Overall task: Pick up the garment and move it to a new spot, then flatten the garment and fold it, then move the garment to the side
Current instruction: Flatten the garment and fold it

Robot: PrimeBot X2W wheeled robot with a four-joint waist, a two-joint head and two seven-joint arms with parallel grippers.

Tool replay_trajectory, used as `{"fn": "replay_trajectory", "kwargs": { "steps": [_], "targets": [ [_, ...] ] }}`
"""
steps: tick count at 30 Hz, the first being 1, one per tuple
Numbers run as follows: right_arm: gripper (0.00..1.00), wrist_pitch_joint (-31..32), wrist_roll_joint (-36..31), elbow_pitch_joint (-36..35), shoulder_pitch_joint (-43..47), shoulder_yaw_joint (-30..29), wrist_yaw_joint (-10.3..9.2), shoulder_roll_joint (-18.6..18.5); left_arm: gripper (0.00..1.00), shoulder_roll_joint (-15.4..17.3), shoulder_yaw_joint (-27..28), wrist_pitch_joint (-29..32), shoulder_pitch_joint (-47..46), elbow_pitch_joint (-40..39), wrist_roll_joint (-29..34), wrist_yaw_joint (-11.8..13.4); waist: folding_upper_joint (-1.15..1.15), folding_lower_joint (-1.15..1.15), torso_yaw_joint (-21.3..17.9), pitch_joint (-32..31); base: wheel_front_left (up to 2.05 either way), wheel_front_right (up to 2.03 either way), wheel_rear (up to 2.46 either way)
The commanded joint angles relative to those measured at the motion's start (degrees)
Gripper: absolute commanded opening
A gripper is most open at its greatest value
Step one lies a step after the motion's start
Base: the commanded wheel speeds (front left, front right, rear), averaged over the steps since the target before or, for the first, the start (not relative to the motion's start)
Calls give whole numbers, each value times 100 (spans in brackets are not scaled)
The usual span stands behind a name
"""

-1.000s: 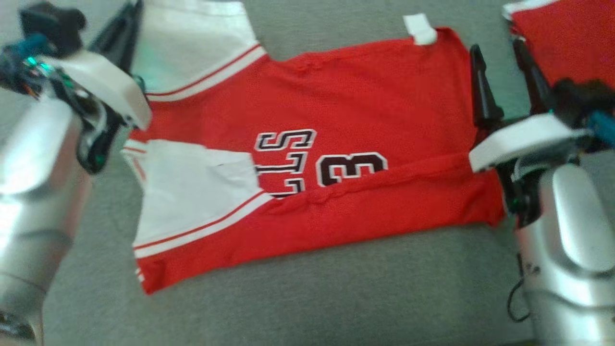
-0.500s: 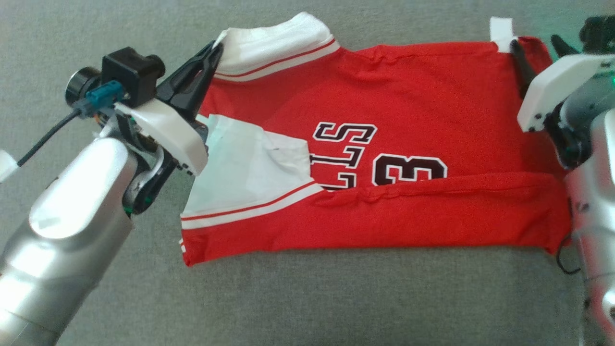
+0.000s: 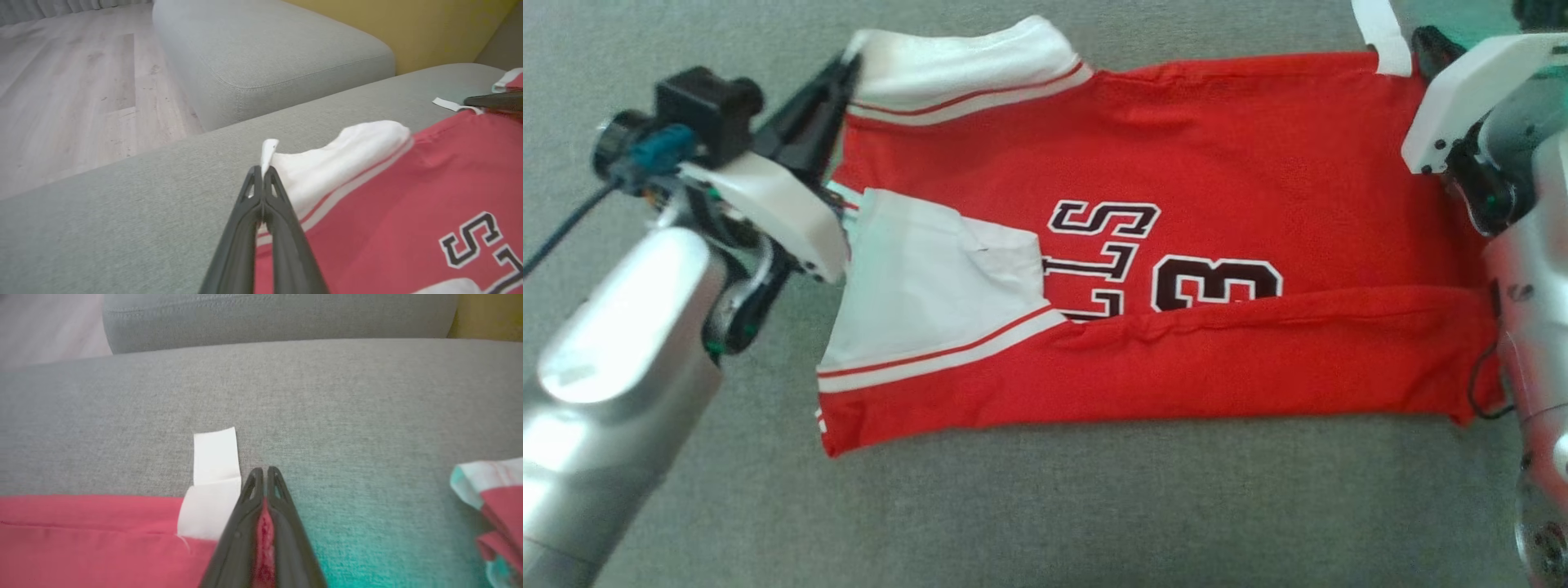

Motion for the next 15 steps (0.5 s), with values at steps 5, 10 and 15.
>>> {"fn": "replay_trajectory", "kwargs": {
  "steps": [5, 10, 15],
  "targets": [
    [0, -459, 529, -215, -379, -62, -4, 116, 0, 374, 515, -215, -506, 221, 32, 161, 0, -1, -229, -83, 0, 0, 0],
    [0, -783, 923, -298, -711, -183, -4, 202, 0, 414, 524, -428, -1086, 636, 382, 201, 0, -1, -395, -17, 0, 0, 0],
    [0, -1189, 1220, -267, -1054, -374, -4, 382, 0, 262, 505, -746, -1816, 1250, 655, 103, 0, -1, -490, 51, 0, 0, 0]
  ]
}}
